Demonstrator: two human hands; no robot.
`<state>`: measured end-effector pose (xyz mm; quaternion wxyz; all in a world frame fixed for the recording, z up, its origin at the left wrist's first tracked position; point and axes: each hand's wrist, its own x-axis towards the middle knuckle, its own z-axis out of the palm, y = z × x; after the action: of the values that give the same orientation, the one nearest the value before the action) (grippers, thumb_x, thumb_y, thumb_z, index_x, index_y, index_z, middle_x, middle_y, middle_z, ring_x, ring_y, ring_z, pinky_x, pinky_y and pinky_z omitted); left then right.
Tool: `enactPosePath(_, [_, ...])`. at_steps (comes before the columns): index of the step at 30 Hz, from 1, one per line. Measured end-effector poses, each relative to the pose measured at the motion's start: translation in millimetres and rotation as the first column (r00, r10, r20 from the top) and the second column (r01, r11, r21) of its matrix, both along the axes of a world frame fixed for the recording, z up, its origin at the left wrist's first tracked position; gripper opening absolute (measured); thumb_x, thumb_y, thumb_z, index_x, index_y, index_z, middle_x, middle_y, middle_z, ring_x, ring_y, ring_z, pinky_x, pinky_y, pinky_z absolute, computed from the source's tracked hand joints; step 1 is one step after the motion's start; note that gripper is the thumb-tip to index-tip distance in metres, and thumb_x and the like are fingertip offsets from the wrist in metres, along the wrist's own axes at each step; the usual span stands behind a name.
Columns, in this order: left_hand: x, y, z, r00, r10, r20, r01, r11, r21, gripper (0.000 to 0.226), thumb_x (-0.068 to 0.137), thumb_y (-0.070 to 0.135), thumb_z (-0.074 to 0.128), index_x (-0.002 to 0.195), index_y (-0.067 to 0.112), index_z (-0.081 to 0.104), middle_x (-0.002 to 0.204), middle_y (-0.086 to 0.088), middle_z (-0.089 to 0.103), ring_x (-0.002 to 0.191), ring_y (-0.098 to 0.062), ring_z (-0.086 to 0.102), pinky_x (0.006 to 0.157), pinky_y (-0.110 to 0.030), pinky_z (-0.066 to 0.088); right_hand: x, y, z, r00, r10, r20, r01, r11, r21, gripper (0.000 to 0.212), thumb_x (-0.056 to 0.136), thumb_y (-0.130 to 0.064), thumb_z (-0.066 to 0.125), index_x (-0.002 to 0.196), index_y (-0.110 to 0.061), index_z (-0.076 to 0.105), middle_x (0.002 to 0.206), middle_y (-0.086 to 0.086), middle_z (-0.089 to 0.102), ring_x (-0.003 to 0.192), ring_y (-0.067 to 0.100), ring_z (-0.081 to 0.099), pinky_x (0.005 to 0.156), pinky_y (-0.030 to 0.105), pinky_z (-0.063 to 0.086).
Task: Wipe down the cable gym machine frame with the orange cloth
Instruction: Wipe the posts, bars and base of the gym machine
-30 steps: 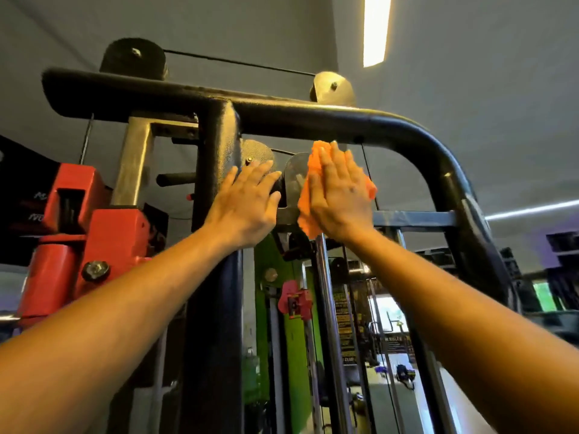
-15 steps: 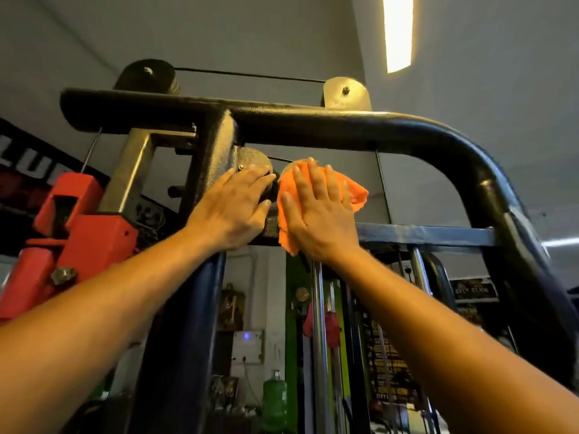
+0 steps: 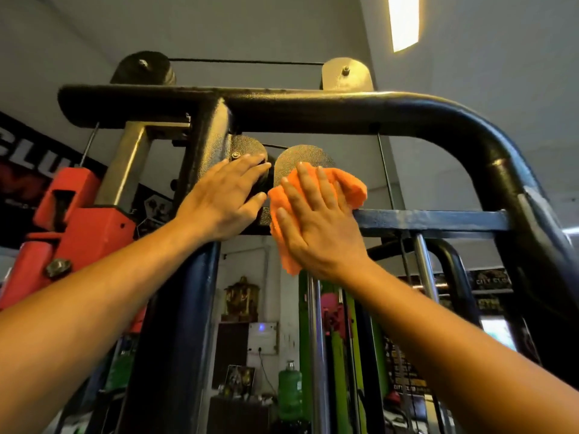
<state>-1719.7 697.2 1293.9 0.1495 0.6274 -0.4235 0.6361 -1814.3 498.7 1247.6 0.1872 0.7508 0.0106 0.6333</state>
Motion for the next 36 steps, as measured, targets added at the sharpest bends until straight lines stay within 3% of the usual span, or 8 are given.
enactPosePath(8, [2.3, 0.4, -2.7, 0.999, -0.034, 0.018, 0.034, 0.999, 0.008, 0.06, 0.109, 0.032, 0.047, 0.167, 0.02, 0.035, 0.176, 0.001, 0.026, 0.163, -0.019, 0.021, 0.134, -0.044, 0.014, 16.5, 23.3, 31.4, 0.996, -0.031, 0.078, 0.018, 0.986, 0.164, 0.072, 0.112, -0.065, 0.013, 0.173, -0.032, -0.006, 0.179, -0.001, -0.024, 0.165, 0.028, -0.024, 0.132, 0.057, -0.014])
enactPosePath(12, [4.7, 2.6, -2.0, 0.998, -0.051, 0.02, 0.051, 0.998, 0.025, 0.064, 0.107, 0.044, 0.039, 0.166, 0.021, 0.035, 0.175, 0.0, 0.028, 0.162, -0.02, 0.023, 0.133, -0.047, 0.017, 9.5, 19.9, -9.0, 1.0, -0.007, 0.02, 0.005, 0.998, 0.065, 0.069, 0.113, -0.065, 0.017, 0.173, -0.037, -0.003, 0.179, -0.007, -0.024, 0.164, 0.02, -0.028, 0.133, 0.055, -0.011])
enactPosePath(16, [3.5, 3.4, -6.3, 0.998, -0.042, 0.048, 0.037, 0.995, 0.093, 0.07, 0.103, 0.053, 0.036, 0.167, 0.024, 0.032, 0.176, 0.002, 0.026, 0.163, -0.019, 0.021, 0.134, -0.047, 0.016, -24.1, -19.3, -28.5, 0.993, -0.116, -0.019, 0.116, 0.993, -0.004, 0.066, 0.115, -0.06, 0.019, 0.173, -0.037, -0.003, 0.18, -0.009, -0.019, 0.166, 0.018, -0.021, 0.136, 0.054, -0.002])
enactPosePath(22, [3.9, 1.9, -25.5, 0.996, -0.023, 0.083, 0.008, 0.984, 0.178, 0.067, 0.106, 0.055, 0.03, 0.169, 0.032, 0.027, 0.178, 0.003, 0.018, 0.165, -0.018, 0.012, 0.134, -0.048, 0.01, -41.3, -20.8, -19.5, 0.997, -0.057, 0.052, 0.037, 0.943, 0.331, 0.067, 0.114, -0.062, 0.017, 0.173, -0.036, 0.002, 0.182, -0.004, -0.011, 0.167, 0.025, -0.014, 0.135, 0.058, -0.004])
enactPosePath(26, [7.0, -3.4, -36.1, 0.992, 0.007, 0.13, -0.033, 0.98, 0.198, 0.07, 0.103, 0.052, 0.02, 0.169, 0.031, 0.026, 0.178, 0.004, 0.019, 0.165, -0.018, 0.011, 0.134, -0.049, 0.01, -22.0, -4.1, -36.4, 0.993, -0.115, 0.024, 0.109, 0.981, 0.161, 0.063, 0.115, -0.053, 0.021, 0.174, -0.034, 0.009, 0.181, 0.0, -0.015, 0.166, 0.029, -0.019, 0.134, 0.056, -0.006])
enactPosePath(29, [-1.4, -5.7, -33.6, 0.997, -0.016, 0.074, -0.001, 0.974, 0.226, 0.071, 0.101, 0.052, 0.022, 0.169, 0.033, 0.027, 0.178, 0.005, 0.018, 0.166, -0.017, 0.008, 0.134, -0.048, 0.005, -45.8, -32.7, -43.3, 0.989, -0.146, -0.015, 0.147, 0.985, 0.086, 0.06, 0.117, -0.052, 0.024, 0.174, -0.037, 0.01, 0.182, -0.005, -0.013, 0.167, 0.022, -0.017, 0.135, 0.045, -0.01])
enactPosePath(34, [-13.9, -26.9, -34.4, 0.997, -0.032, 0.065, 0.011, 0.955, 0.296, 0.062, 0.11, 0.044, 0.037, 0.17, 0.035, 0.021, 0.179, 0.006, 0.009, 0.166, -0.015, 0.001, 0.134, -0.045, -0.001, -85.1, -66.1, -39.8, 0.984, -0.169, 0.048, 0.148, 0.942, 0.301, 0.056, 0.119, -0.046, 0.027, 0.171, -0.041, 0.006, 0.179, -0.011, -0.011, 0.159, 0.007, -0.019, 0.133, 0.041, -0.013])
enactPosePath(36, [-20.5, -40.7, -34.9, 0.997, -0.071, 0.042, 0.056, 0.956, 0.287, 0.061, 0.111, 0.042, 0.04, 0.17, 0.034, 0.023, 0.18, 0.006, 0.009, 0.166, -0.016, 0.001, 0.135, -0.044, -0.001, -77.5, -51.1, -36.2, 0.99, -0.11, 0.087, 0.071, 0.931, 0.359, 0.056, 0.118, -0.048, 0.028, 0.172, -0.039, 0.016, 0.182, -0.007, -0.005, 0.162, 0.01, -0.014, 0.132, 0.044, -0.01])
